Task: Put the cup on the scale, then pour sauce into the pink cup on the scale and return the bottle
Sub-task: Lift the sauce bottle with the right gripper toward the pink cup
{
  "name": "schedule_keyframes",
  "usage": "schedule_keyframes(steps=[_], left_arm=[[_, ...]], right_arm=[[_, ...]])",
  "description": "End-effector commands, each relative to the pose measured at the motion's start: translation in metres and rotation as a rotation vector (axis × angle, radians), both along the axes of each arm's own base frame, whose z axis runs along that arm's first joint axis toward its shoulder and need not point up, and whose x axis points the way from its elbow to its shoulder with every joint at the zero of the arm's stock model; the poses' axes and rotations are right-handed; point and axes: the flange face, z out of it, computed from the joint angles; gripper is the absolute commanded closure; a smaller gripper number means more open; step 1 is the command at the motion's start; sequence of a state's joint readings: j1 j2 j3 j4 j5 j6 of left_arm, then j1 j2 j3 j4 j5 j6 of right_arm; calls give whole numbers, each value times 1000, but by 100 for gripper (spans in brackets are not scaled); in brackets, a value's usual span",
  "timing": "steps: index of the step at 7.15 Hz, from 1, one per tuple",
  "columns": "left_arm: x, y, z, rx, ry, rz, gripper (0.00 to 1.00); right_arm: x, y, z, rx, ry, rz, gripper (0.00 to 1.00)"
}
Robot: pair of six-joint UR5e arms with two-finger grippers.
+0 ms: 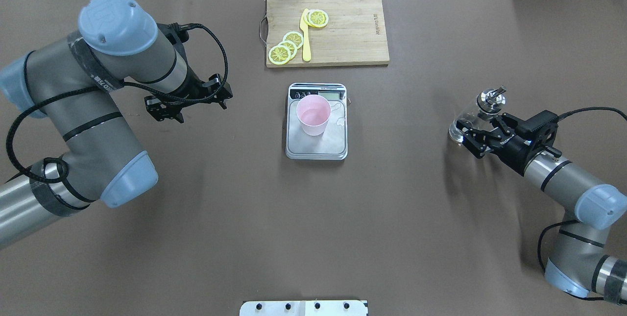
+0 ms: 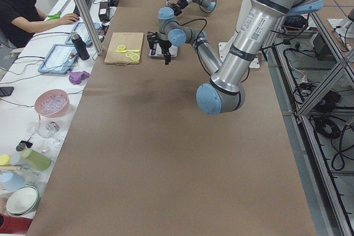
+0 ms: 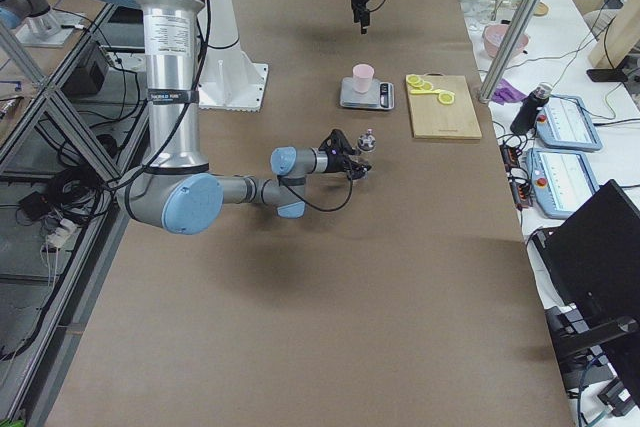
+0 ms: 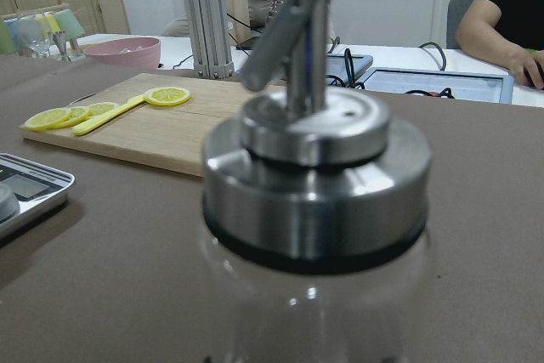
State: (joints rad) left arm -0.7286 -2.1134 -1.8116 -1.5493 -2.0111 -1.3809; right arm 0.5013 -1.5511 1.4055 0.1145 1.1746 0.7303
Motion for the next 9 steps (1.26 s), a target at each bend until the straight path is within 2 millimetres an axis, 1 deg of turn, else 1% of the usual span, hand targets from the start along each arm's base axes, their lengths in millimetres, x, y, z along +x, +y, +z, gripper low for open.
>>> schedule_keyframes(steps=[1, 2, 3, 4, 5, 6, 7, 8, 9], left_arm=[[0, 0, 1, -3, -1, -2, 2], [0, 0, 1, -2, -1, -3, 2], [0, 0, 1, 5, -6, -6, 2], [0, -1, 0, 12, -8, -12, 2], [-1, -2, -1, 18, -6, -11, 2], [-6, -3, -4, 64, -9, 20, 2], [-25, -14, -5, 117, -15, 34, 2], [-35, -11, 14, 123, -36, 44, 2], [-52, -12, 28, 142, -52, 53, 2]], right_arm=[[14, -15, -56, 4, 5, -6, 100], [23, -21, -90, -6, 21, -7, 100], [27, -26, -108, -31, 64, 5, 100], [27, -30, -134, -40, 160, 22, 100], [28, -32, -151, -16, 298, 53, 100], [23, -37, -162, 10, 393, 74, 100], [9, -42, -178, 44, 480, 89, 100], [-10, -43, -193, 57, 545, 96, 100], [-37, -39, -213, 100, 640, 88, 100]])
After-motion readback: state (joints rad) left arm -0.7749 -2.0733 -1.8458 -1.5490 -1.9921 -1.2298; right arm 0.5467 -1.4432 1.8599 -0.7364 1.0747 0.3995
